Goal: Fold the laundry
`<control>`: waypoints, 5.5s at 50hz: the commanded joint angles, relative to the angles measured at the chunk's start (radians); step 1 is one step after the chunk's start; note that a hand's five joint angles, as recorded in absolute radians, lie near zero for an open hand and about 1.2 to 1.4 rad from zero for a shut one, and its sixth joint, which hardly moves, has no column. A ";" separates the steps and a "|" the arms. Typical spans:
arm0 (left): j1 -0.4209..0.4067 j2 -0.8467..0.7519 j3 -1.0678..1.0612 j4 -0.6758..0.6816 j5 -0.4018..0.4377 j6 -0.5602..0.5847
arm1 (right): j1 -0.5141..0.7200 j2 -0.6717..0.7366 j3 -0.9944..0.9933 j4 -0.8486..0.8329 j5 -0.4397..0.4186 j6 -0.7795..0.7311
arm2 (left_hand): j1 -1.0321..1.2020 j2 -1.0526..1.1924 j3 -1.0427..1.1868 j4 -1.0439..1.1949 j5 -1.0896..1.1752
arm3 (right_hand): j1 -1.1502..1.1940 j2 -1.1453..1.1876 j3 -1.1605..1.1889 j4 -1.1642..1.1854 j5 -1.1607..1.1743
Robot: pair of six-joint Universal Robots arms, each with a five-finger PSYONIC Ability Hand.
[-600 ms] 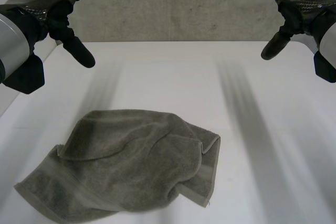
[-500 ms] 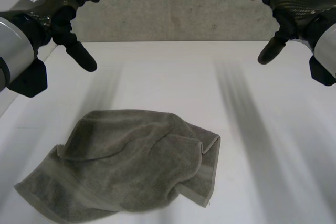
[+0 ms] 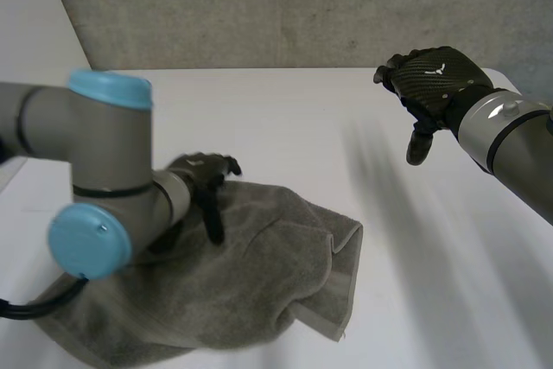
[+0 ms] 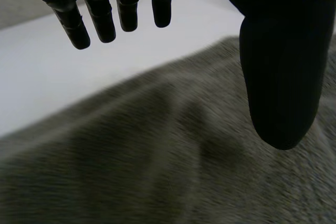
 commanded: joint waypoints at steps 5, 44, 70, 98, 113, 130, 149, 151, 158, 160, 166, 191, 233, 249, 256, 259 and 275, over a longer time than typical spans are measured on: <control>-0.085 -0.036 -0.066 0.132 0.015 0.002 | 0.000 -0.001 0.014 -0.001 -0.001 -0.002 | 0.499 0.498 0.498 0.501 0.497 | -0.032 -0.050 -0.056 -0.083 -0.059; 0.231 0.317 -0.001 0.110 0.495 -0.004 | -0.005 -0.033 0.017 -0.004 -0.006 0.004 | 1.156 1.155 1.155 1.159 1.155 | -0.032 -0.050 -0.056 -0.083 -0.059; 0.242 0.227 -0.181 0.310 0.270 -0.026 | 0.017 -0.025 0.040 0.004 -0.006 0.015 | -0.066 -0.067 -0.067 -0.063 -0.067 | -0.032 -0.050 -0.056 -0.083 -0.059; 0.116 0.490 -0.656 0.373 0.115 -0.158 | 0.145 0.240 0.194 -0.121 -0.086 0.552 | -0.066 -0.067 -0.067 -0.063 -0.067 | -0.007 -0.025 -0.031 -0.058 -0.034; 0.090 0.395 -0.735 0.594 0.033 -0.215 | 0.214 0.375 0.152 -0.194 -0.092 0.643 | -0.066 -0.067 -0.067 -0.063 -0.067 | 0.318 0.301 0.295 0.268 0.291; 0.067 0.304 -0.706 0.664 0.032 -0.270 | 0.216 0.174 0.188 -0.308 -0.092 0.650 | -0.066 -0.067 -0.067 -0.063 -0.067 | 1.190 1.172 1.166 1.139 1.162; 0.009 0.287 -0.671 0.756 0.032 -0.440 | 0.221 -0.088 0.191 -0.294 -0.095 0.613 | -0.066 -0.067 -0.067 -0.063 -0.067 | 1.190 1.172 1.166 1.139 1.162; 0.000 0.283 -0.665 0.767 0.032 -0.466 | 0.222 -0.093 0.191 -0.294 -0.094 0.610 | -0.065 -0.066 -0.066 -0.062 -0.066 | 1.190 1.172 1.166 1.139 1.162; -0.013 0.258 -0.634 0.772 0.032 -0.555 | 0.227 -0.102 0.198 -0.294 -0.090 0.609 | -0.065 -0.066 -0.066 -0.062 -0.066 | 1.190 1.172 1.166 1.139 1.162; -0.013 0.252 -0.628 0.772 0.032 -0.578 | 0.227 -0.102 0.200 -0.294 -0.090 0.609 | -0.065 -0.066 -0.066 -0.062 -0.066 | 1.190 1.172 1.166 1.139 1.162; -0.040 0.221 -0.599 0.773 0.026 -0.610 | 0.227 -0.097 0.203 -0.294 -0.089 0.609 | -0.065 -0.066 -0.066 -0.062 -0.066 | 1.190 1.172 1.166 1.139 1.162; -0.071 0.076 -0.484 0.928 -0.422 -0.463 | 0.216 -0.134 0.209 -0.297 -0.087 0.610 | 0.261 0.260 0.260 0.264 0.260 | 1.190 1.172 1.166 1.139 1.162; 0.125 0.473 -0.554 0.664 0.064 -0.101 | 0.222 0.070 0.247 -0.131 -0.156 0.672 | 0.927 0.926 0.926 0.930 0.926 | 0.008 -0.010 -0.016 -0.043 -0.020; 0.142 0.479 -0.629 0.641 0.062 -0.071 | 0.343 0.177 0.278 -0.260 -0.094 0.709 | 0.247 0.246 0.246 0.250 0.245 | 0.037 0.019 0.013 -0.014 0.010; 0.220 0.504 -0.712 0.612 0.061 -0.070 | 0.359 0.157 0.364 -0.285 0.050 0.379 | -0.062 -0.063 -0.063 -0.059 -0.063 | 0.084 0.066 0.060 0.033 0.056; 0.279 0.527 -0.761 0.615 0.064 -0.075 | 0.359 0.154 0.399 -0.291 0.063 0.316 | -0.062 -0.063 -0.063 -0.059 -0.063 | 0.110 0.092 0.087 0.059 0.083; 0.408 0.521 -0.814 0.644 0.070 -0.087 | 0.348 0.180 0.448 -0.372 0.063 0.316 | -0.062 -0.063 -0.063 -0.059 -0.063 | 0.187 0.169 0.163 0.136 0.159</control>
